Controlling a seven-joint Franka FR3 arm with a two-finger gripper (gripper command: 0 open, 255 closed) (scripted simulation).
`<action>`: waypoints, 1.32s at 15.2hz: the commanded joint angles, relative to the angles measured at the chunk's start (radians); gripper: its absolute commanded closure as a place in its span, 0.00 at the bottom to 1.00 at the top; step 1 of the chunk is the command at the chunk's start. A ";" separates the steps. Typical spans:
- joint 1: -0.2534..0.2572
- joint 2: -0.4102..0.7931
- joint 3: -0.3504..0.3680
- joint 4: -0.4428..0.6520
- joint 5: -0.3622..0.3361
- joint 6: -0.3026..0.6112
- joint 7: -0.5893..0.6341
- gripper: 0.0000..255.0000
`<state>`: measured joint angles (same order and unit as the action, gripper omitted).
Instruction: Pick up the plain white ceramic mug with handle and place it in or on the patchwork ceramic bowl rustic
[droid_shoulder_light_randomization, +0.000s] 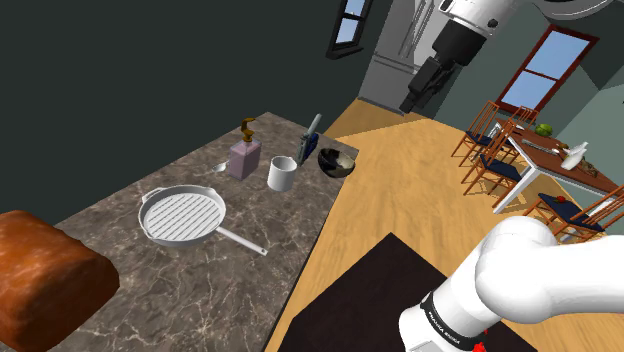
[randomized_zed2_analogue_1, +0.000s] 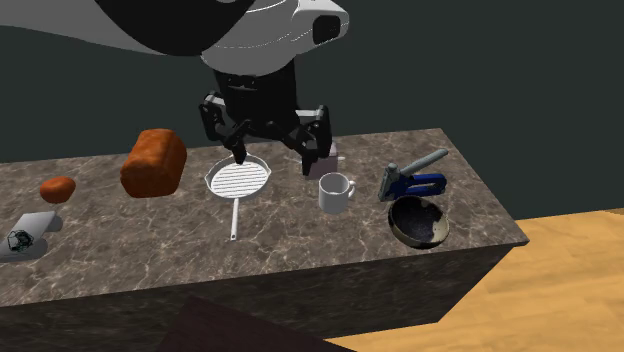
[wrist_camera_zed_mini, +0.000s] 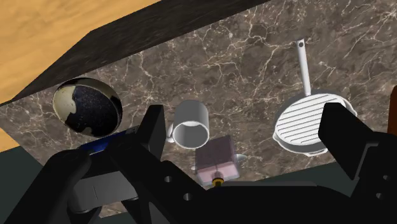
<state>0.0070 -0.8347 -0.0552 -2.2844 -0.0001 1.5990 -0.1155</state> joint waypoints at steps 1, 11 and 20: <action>0.000 0.000 0.000 0.000 0.000 0.000 0.000 0.00; 0.020 0.240 -0.011 -0.099 -0.004 0.330 -0.036 0.00; 0.040 0.542 -0.019 -0.068 0.006 0.594 -0.072 0.00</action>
<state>0.0429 -0.3301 -0.0761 -2.3600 0.0035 2.1621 -0.1866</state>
